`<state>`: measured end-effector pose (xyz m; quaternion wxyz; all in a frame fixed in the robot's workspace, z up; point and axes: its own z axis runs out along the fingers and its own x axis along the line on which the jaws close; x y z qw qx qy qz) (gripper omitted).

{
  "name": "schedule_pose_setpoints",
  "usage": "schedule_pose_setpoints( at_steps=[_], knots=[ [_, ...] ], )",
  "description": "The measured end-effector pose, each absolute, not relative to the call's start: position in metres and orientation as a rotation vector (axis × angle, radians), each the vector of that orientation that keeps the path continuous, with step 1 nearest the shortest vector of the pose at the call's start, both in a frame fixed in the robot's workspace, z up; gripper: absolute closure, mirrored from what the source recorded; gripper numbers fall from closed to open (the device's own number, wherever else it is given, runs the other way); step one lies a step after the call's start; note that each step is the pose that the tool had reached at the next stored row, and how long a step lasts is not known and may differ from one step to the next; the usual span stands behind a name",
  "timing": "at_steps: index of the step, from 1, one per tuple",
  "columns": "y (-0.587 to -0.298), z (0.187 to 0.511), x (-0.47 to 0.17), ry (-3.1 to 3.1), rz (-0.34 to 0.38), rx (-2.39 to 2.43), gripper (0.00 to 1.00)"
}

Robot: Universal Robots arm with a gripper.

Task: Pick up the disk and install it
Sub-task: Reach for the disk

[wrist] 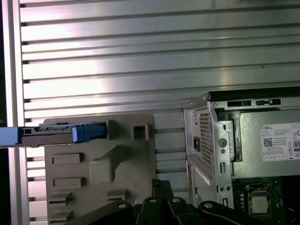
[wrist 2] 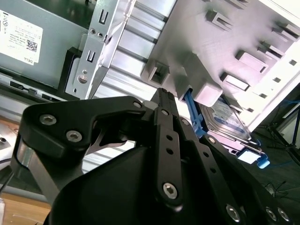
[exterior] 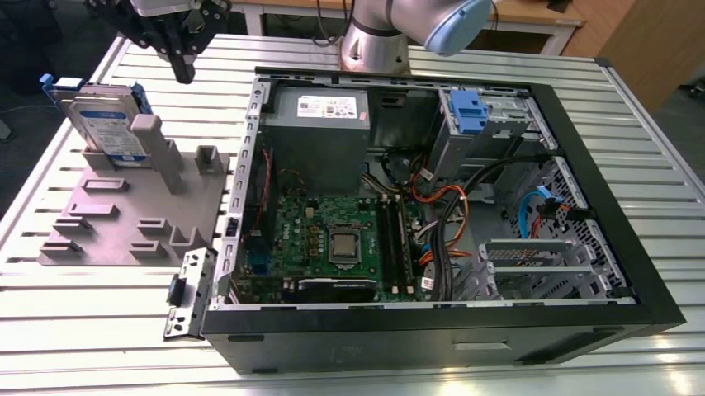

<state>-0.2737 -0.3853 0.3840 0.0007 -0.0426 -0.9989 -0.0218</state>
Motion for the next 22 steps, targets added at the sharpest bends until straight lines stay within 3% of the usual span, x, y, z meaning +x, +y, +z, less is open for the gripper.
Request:
schedule_pose_setpoints(
  at_steps=[22],
  knots=[
    [-0.38, 0.383, -0.289, -3.137, -0.068, -0.134, 0.89]
  ],
)
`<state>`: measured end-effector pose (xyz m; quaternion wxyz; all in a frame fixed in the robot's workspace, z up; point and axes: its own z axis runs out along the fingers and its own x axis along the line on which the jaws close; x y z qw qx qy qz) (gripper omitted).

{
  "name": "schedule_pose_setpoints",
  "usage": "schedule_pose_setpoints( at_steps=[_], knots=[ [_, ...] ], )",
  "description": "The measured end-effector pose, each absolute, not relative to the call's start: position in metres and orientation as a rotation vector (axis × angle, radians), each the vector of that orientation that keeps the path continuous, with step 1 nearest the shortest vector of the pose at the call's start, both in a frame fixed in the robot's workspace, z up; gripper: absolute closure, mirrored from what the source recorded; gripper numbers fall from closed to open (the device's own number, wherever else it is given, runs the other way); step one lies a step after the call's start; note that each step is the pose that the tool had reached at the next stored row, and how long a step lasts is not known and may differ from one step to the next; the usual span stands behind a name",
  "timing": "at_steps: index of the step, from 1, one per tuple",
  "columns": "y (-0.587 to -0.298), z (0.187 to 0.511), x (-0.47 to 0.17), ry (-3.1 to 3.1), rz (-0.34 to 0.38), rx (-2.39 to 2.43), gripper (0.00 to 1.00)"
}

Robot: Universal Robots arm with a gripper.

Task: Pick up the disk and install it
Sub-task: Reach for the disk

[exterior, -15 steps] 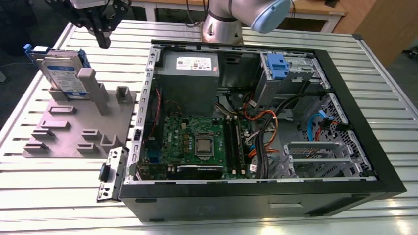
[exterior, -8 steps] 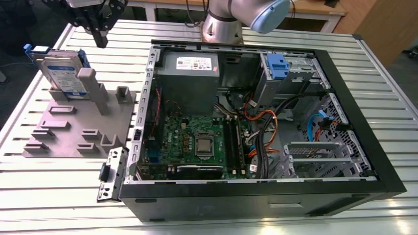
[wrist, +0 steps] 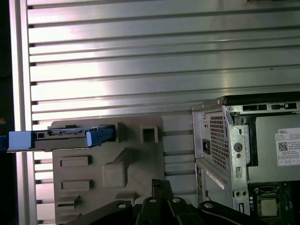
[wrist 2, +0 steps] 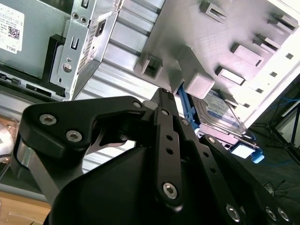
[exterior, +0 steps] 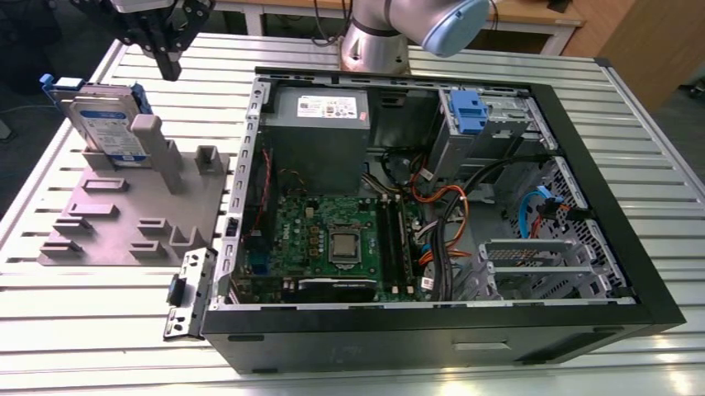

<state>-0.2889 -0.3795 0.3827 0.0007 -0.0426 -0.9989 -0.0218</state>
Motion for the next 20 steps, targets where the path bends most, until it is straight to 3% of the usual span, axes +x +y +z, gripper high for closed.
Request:
schedule_pose_setpoints(
  at_steps=[20],
  knots=[
    [-0.379, 0.382, -0.307, -3.137, -0.068, -0.134, 0.89]
  ],
)
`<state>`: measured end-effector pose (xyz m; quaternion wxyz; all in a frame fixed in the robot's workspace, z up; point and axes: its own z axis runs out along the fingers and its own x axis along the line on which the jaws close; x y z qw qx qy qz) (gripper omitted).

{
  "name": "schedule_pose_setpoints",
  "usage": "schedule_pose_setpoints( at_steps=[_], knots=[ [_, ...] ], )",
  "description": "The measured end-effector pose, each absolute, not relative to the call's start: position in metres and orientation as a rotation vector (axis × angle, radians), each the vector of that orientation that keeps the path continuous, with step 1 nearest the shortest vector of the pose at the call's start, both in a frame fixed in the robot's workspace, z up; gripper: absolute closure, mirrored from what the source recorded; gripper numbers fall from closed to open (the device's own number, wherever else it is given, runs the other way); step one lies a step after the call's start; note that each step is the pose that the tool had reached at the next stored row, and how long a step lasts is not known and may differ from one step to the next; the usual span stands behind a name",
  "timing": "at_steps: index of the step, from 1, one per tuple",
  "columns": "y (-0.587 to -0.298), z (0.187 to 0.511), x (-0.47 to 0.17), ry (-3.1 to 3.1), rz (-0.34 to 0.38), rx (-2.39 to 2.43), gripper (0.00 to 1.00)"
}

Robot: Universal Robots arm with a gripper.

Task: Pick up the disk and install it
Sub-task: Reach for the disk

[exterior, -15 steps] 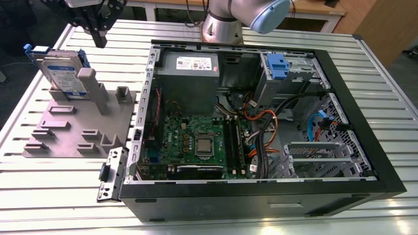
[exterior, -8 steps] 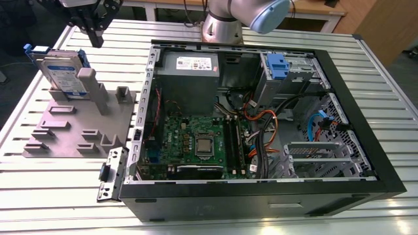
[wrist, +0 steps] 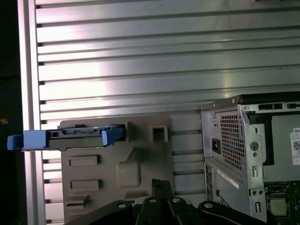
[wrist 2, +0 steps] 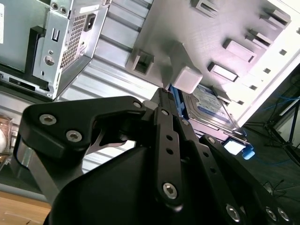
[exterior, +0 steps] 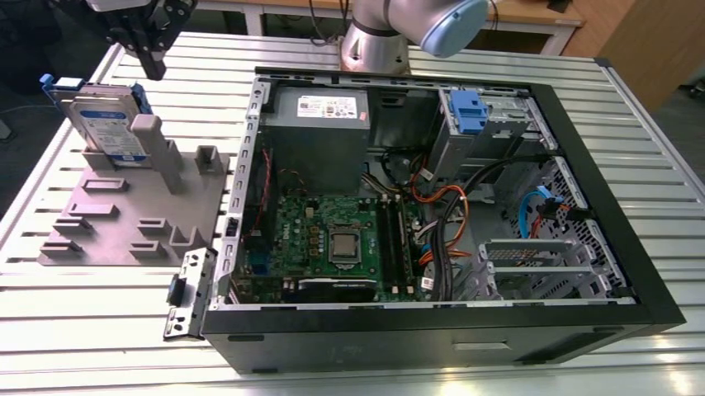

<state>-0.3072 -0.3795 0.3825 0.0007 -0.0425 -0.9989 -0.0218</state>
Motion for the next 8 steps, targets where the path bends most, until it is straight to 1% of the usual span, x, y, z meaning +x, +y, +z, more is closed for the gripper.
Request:
schedule_pose_setpoints(
  at_steps=[8],
  knots=[
    [-0.3795, 0.3823, -0.3146, -3.137, -0.068, -0.133, 0.89]
  ],
)
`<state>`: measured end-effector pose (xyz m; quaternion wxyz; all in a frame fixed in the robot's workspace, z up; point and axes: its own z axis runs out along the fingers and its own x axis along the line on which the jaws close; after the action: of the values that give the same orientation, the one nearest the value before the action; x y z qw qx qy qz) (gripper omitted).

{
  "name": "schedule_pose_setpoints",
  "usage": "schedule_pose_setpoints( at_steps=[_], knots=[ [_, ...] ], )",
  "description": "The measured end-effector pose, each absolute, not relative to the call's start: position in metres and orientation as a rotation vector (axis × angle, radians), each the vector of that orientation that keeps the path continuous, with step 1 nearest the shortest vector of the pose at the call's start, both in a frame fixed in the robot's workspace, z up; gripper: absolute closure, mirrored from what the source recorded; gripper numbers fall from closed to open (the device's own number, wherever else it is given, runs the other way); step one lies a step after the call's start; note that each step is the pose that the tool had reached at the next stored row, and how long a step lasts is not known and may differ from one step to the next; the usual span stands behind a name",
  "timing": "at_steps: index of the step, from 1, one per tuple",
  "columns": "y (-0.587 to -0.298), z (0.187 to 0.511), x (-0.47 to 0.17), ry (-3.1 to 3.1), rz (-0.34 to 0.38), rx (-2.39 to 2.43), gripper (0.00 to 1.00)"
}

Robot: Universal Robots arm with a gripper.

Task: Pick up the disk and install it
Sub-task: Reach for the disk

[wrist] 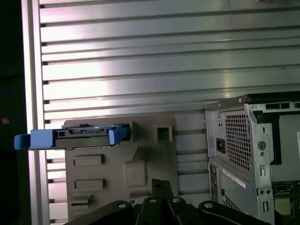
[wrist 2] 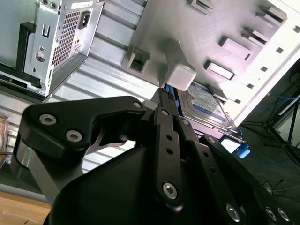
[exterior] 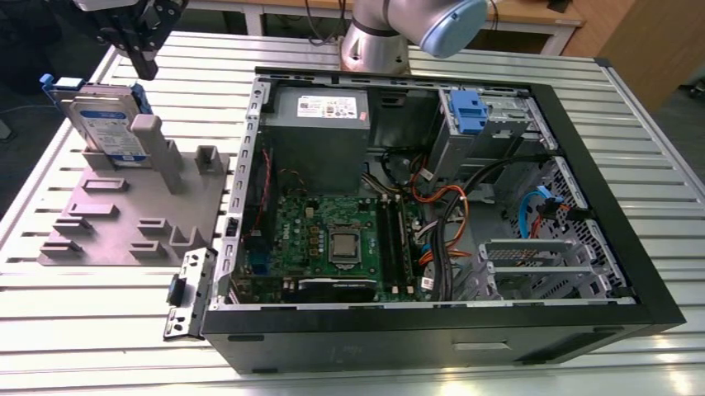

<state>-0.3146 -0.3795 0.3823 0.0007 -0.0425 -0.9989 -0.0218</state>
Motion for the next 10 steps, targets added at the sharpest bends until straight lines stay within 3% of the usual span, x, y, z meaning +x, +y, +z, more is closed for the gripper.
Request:
schedule_pose_setpoints(
  at_steps=[10],
  knots=[
    [-0.3765, 0.3821, -0.3177, -3.137, -0.068, -0.134, 0.89]
  ],
)
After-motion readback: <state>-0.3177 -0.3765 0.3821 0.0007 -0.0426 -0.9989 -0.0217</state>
